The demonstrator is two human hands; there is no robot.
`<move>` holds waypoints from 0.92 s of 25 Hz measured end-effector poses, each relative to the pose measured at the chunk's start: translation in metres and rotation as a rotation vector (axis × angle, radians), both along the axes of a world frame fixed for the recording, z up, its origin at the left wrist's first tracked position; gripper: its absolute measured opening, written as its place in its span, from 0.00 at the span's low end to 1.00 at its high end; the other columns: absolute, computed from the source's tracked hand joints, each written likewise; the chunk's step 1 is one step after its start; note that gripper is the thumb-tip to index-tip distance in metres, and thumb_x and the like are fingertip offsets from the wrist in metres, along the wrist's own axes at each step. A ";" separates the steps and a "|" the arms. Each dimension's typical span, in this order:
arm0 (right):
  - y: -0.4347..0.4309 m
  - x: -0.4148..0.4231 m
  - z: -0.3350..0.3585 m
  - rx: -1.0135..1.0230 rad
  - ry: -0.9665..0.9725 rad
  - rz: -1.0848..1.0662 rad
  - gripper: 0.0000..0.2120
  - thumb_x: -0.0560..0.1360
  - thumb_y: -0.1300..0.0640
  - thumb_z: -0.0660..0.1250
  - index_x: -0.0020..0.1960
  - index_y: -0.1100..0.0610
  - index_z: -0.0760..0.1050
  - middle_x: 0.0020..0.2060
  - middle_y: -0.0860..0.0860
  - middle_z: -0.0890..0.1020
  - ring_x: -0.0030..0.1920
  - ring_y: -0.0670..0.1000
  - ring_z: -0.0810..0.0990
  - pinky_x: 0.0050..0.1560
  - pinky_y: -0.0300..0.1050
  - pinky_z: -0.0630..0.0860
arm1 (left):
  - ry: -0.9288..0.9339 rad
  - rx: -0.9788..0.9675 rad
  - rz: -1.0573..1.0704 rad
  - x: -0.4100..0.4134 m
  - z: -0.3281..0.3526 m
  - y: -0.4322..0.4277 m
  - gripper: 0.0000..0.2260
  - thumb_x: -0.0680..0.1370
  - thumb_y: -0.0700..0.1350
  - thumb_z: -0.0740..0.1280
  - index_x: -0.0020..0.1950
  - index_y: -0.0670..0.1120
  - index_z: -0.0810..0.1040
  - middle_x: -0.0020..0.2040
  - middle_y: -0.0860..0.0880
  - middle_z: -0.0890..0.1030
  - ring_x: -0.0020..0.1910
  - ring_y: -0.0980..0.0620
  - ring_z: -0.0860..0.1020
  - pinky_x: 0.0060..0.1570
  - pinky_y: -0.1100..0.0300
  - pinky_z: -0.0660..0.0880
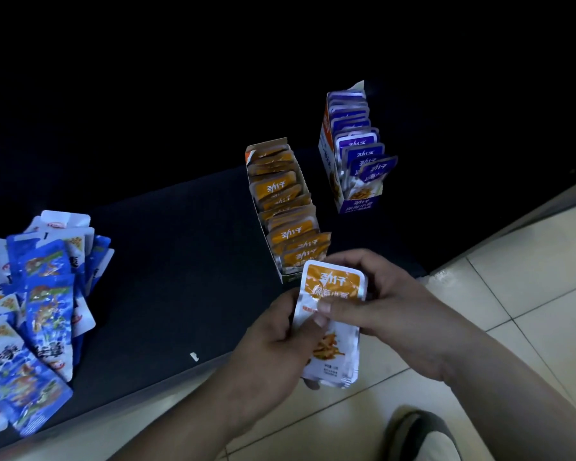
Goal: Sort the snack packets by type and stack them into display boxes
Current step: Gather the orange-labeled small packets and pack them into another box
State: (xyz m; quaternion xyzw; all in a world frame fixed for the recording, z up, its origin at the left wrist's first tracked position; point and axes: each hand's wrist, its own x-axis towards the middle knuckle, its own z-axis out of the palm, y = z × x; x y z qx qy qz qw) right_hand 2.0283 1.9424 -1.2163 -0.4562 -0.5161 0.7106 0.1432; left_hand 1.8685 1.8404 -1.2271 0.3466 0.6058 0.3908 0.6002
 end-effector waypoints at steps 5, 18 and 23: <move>0.011 0.010 -0.004 0.061 0.006 -0.129 0.27 0.66 0.65 0.81 0.60 0.49 0.79 0.50 0.53 0.87 0.52 0.55 0.87 0.50 0.51 0.84 | -0.076 0.000 -0.053 -0.017 -0.006 0.021 0.11 0.84 0.45 0.65 0.65 0.52 0.81 0.56 0.47 0.86 0.55 0.46 0.85 0.51 0.49 0.82; 0.011 0.001 0.002 0.469 -0.082 -0.283 0.37 0.69 0.64 0.80 0.71 0.40 0.71 0.54 0.38 0.84 0.53 0.42 0.85 0.48 0.41 0.84 | 0.399 0.064 0.337 -0.037 -0.093 0.048 0.17 0.74 0.55 0.76 0.61 0.55 0.79 0.57 0.55 0.83 0.49 0.56 0.82 0.48 0.56 0.82; 0.006 0.001 0.003 0.506 0.008 -0.200 0.41 0.70 0.64 0.78 0.75 0.39 0.66 0.58 0.40 0.83 0.56 0.44 0.85 0.50 0.39 0.83 | 0.410 0.009 0.414 -0.026 -0.093 0.061 0.15 0.70 0.65 0.72 0.46 0.56 0.79 0.45 0.53 0.83 0.44 0.52 0.83 0.47 0.45 0.82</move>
